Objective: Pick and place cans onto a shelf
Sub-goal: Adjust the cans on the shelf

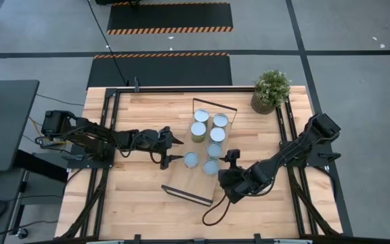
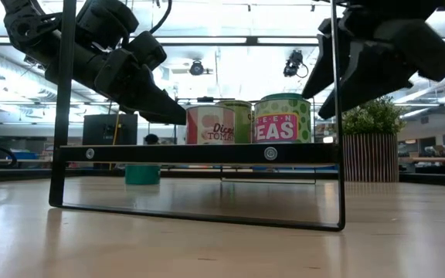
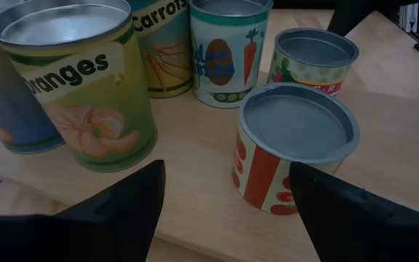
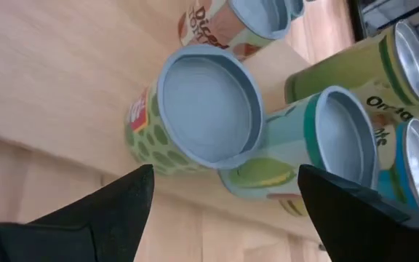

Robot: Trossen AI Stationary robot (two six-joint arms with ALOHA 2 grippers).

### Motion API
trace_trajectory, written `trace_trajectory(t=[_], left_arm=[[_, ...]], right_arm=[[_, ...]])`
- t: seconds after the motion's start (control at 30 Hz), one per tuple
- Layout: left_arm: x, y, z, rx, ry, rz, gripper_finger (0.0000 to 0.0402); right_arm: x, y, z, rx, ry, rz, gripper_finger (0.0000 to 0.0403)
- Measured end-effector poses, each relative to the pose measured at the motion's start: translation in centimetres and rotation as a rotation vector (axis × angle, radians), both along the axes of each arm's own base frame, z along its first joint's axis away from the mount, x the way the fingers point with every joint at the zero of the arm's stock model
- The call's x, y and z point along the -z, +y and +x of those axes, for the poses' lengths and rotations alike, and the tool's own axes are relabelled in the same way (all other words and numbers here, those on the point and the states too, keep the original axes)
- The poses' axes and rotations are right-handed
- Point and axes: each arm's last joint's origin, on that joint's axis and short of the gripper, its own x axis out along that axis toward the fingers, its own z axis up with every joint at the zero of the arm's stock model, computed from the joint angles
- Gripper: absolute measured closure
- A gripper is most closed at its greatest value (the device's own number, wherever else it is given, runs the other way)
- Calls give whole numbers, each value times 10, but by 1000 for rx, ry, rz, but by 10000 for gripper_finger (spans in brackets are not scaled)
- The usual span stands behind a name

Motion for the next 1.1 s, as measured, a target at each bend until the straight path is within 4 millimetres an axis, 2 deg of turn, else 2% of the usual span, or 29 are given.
trace_trajectory(t=[0.47, 0.83, 1.1], left_arm=[[0, 0, 0, 0, 2, 1, 104], [0, 0, 0, 1, 3, 2, 104], [0, 0, 0, 0, 2, 2, 104]], right_arm=[[-4, -6, 19, -61, -96, 10, 55], [-13, 8, 22, -117, -154, 34, 55], [0, 11, 24, -93, -131, 16, 55]])
